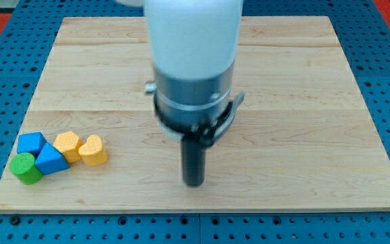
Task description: Push the blue triangle towards top
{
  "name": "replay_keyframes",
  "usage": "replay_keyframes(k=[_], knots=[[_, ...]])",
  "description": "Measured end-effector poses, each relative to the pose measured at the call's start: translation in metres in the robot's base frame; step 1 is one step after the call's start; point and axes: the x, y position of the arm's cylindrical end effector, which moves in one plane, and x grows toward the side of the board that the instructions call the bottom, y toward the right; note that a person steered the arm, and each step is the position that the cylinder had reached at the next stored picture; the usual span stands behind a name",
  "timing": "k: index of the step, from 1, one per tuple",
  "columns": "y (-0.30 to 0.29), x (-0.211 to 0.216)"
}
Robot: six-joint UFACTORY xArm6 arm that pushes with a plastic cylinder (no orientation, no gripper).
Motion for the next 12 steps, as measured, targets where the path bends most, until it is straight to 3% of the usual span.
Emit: replay_keyframes(k=[1, 2, 4, 5, 7, 12], knots=[[-0.029, 0.026], [-0.068, 0.027], [-0.190, 0.026], [-0.283, 0.025], [-0.277, -0.014], [-0.201, -0.016]])
